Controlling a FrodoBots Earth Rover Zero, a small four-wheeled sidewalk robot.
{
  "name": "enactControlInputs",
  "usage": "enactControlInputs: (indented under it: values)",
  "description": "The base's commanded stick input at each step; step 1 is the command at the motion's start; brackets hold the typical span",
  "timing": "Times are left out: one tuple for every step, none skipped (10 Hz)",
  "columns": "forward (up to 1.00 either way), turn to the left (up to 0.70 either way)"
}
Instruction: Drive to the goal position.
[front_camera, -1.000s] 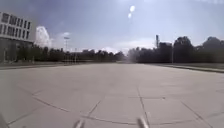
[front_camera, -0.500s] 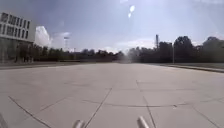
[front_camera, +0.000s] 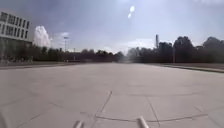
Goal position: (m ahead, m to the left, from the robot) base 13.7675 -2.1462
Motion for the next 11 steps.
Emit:
enactControlInputs:
  values:
    - [0.70, 0.00]
    - [0.70, -0.22]
    - [0.70, -0.34]
    - [0.70, -0.23]
    - [0.70, 0.00]
    - [0.70, 0.00]
    - [0.70, 0.00]
    - [0.70, 0.00]
    - [0.70, 0.00]
    - [0.70, 0.00]
    - [0.70, 0.00]
